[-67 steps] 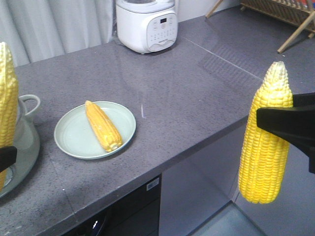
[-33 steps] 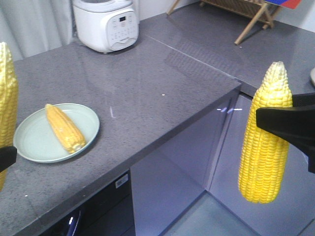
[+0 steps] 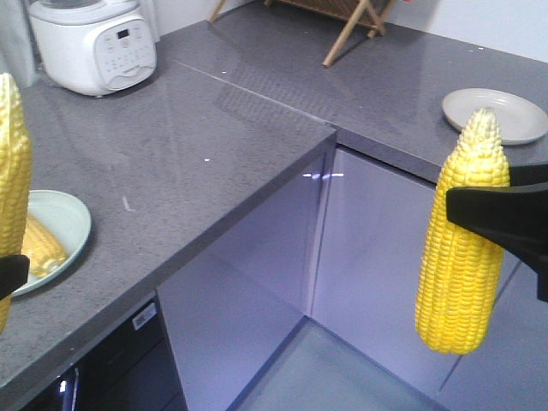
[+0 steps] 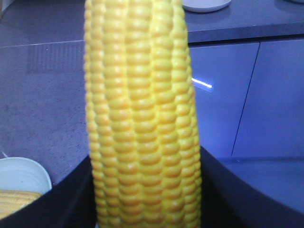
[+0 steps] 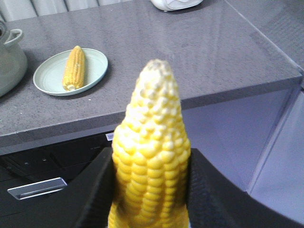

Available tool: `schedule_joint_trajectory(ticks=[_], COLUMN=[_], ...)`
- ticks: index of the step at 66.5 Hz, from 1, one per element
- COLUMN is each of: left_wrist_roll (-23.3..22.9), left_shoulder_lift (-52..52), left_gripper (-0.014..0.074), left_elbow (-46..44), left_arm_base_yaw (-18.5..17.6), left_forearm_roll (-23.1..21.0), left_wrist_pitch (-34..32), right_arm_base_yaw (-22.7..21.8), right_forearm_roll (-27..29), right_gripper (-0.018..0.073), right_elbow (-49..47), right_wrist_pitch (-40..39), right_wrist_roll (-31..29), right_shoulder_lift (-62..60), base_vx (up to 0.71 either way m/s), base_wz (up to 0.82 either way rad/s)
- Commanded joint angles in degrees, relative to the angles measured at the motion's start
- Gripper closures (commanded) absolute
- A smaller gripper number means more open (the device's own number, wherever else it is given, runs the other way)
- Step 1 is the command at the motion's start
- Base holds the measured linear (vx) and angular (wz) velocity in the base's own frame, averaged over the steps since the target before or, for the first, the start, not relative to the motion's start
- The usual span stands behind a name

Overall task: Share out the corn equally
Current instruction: 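Turn the base away from the pot while holding both corn cobs, then drive the base toward the counter with the empty cream and green plates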

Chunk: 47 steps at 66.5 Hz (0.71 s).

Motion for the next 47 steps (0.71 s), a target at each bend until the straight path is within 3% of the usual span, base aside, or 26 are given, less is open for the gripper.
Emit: schedule_joint_trajectory(ticks=[1,47], left_wrist_roll=[-0.50,-0.50], left_shoulder_lift=[0.16,0.16], left_gripper=[0.0325,0.0325], left_elbow=[-1.29,-1.29], left_arm_base_yaw=[-0.29,-0.29], left_forearm_roll=[-0.27,-0.27], left_wrist_pitch=[-4.29,-4.29], right_arm_base_yaw=[-0.15,-0.15], right_forearm_roll=[2.31,2.31], right_gripper=[0.0315,0.0315], right_elbow=[-1.39,-1.39], right_wrist_pitch=[-3.14,-3.14], right_wrist_roll=[-0.57,-0.57], right_shoulder_lift=[-0.39,-0.39], base_vx=[-0.04,-0.04], base_wz=[-0.30,-0.29])
